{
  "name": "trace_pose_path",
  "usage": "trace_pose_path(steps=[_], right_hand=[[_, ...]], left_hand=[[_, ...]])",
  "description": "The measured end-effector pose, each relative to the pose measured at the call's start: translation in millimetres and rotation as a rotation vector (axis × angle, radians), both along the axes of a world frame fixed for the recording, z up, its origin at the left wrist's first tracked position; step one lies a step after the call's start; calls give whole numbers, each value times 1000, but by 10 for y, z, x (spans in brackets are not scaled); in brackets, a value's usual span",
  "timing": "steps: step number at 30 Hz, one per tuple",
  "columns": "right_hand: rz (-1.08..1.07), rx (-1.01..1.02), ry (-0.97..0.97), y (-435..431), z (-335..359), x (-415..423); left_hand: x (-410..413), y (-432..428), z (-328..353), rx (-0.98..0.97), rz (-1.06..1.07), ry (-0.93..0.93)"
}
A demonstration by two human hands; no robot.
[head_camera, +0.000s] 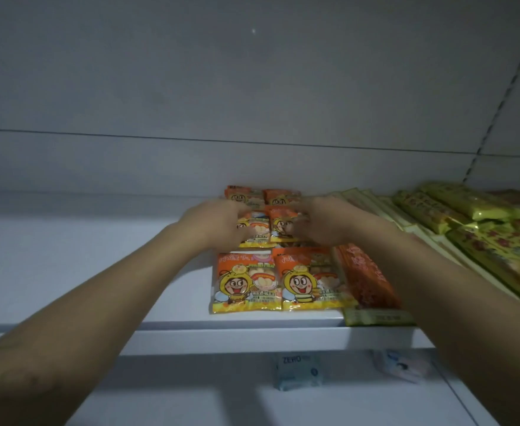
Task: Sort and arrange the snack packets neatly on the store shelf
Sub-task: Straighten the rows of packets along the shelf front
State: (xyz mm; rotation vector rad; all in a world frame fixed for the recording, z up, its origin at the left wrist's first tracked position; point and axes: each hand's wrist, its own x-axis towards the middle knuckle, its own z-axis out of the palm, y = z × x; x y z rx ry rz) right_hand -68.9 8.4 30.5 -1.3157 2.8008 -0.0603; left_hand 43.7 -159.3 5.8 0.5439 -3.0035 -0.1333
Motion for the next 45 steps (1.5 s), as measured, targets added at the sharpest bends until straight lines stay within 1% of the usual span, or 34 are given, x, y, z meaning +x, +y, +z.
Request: trace_pose_path(steps=[2, 4, 6, 9, 12, 16, 23, 29, 31, 33, 35, 37, 39, 42, 45], right_hand=[[23, -46, -43, 174, 12, 140], [36, -55, -5, 369, -11, 331], [31, -50, 67, 523, -75, 530], [53, 0, 60, 584, -196, 757], [32, 40, 50, 545, -298, 820], [10, 35, 66, 478, -361, 764], [6, -33, -5, 489, -381, 746], [-30, 46, 83, 466, -372, 814], [-30, 55, 112, 463, -355, 848], [-48, 3, 122, 471, -343, 877], [-66, -36, 120, 465, -348, 926], [-36, 10, 120, 458, -387, 972], [-28, 6, 95, 464, -407, 989], [-69, -144, 96, 418, -299, 904], [-108, -210, 117, 266, -136, 743]], left_hand=[[217, 76, 0, -96, -26, 114], [468, 171, -19, -124, -91, 200], [693, 284, -43, -87, -150, 198], [819, 399, -131, -102, -195, 109], [814, 452, -275, -78, -186, 95], [772, 396, -421, -28, -175, 174], [804, 327, -635, 37, -133, 310], [817, 340, -644, 60, -139, 396], [828, 341, -642, 72, -88, 422], [826, 346, -636, 94, -9, 408], [809, 348, -647, 75, 15, 352], [794, 352, -658, 53, -4, 321], [784, 348, -638, 99, -4, 328], [749, 298, -562, 229, 44, 372], [615, 194, -429, 315, 112, 392]])
